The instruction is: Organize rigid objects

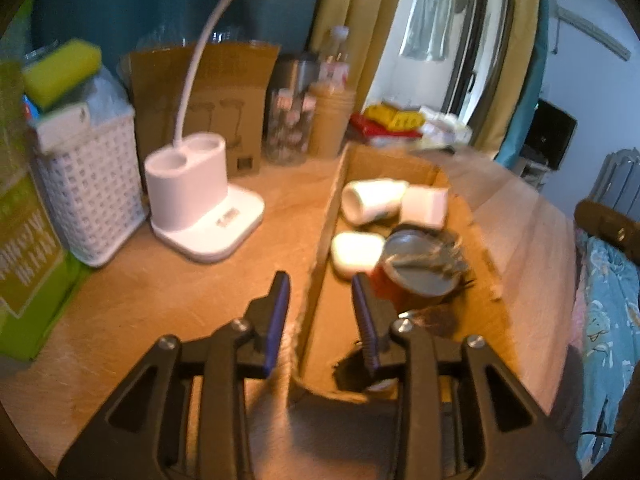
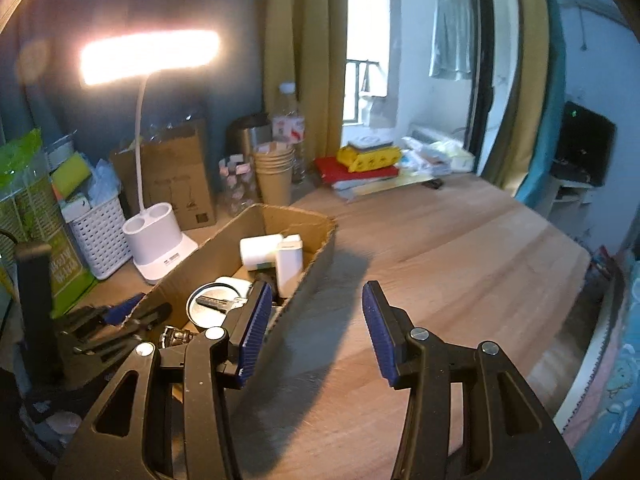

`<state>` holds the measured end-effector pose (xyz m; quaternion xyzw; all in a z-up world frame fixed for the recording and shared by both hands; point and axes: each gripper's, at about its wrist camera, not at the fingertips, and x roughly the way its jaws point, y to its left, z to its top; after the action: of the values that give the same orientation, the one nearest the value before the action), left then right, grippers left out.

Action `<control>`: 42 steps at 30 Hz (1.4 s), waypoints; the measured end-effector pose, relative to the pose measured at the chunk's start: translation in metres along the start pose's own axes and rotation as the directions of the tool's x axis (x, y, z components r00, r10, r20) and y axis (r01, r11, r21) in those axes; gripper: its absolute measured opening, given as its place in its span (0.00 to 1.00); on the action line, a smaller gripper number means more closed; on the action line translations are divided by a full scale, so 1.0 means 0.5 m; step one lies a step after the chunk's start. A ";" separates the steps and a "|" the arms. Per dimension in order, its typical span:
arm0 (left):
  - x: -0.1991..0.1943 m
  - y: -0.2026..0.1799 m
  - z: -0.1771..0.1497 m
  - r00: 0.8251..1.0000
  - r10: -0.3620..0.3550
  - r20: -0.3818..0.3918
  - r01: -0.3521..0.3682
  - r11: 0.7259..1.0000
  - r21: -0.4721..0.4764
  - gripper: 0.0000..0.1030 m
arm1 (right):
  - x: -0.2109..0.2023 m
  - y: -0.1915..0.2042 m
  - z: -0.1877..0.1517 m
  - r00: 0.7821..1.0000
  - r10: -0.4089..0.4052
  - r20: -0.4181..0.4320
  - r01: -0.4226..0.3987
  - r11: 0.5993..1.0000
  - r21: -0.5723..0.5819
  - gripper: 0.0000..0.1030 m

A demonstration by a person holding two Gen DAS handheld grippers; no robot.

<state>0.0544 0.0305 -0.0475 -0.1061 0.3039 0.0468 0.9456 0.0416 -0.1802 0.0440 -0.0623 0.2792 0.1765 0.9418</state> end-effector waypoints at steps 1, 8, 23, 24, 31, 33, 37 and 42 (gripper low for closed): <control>-0.017 -0.007 0.004 1.000 0.003 0.024 -0.003 1.000 0.012 0.38 | -0.010 -0.005 0.000 1.000 -0.007 0.006 0.007 1.000 0.004 0.49; -0.103 -0.045 0.029 0.993 -0.064 0.104 0.059 0.997 0.054 0.59 | -0.080 -0.020 0.003 0.997 -0.042 0.059 0.040 0.999 0.026 0.50; -0.269 -0.097 0.074 0.958 -0.133 0.255 0.105 0.987 0.119 0.91 | -0.191 -0.033 0.001 0.985 -0.089 0.146 0.082 0.995 0.057 0.55; -0.279 -0.099 0.076 0.956 -0.132 0.261 0.103 0.987 0.124 0.92 | -0.198 -0.034 0.001 0.984 -0.091 0.152 0.083 0.995 0.061 0.58; -0.332 -0.113 0.081 0.936 -0.201 0.291 0.151 0.971 0.186 0.93 | -0.235 -0.033 0.005 0.976 -0.110 0.189 0.100 0.993 0.062 0.61; -0.339 -0.115 0.082 0.930 -0.220 0.296 0.165 0.966 0.200 0.93 | -0.240 -0.035 0.006 0.974 -0.113 0.194 0.102 0.993 0.063 0.61; -0.343 -0.116 0.079 0.928 -0.200 0.315 0.148 0.972 0.182 0.93 | -0.243 -0.037 0.007 0.973 -0.116 0.200 0.105 0.992 0.067 0.61; -0.343 -0.113 0.079 0.928 -0.184 0.324 0.134 0.976 0.171 0.93 | -0.240 -0.036 0.008 0.974 -0.119 0.193 0.108 0.992 0.066 0.61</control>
<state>-0.0535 -0.0197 0.0939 -0.0514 0.1303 -0.0351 0.9895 -0.0438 -0.2319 0.1133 -0.0343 0.1856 0.1199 0.9747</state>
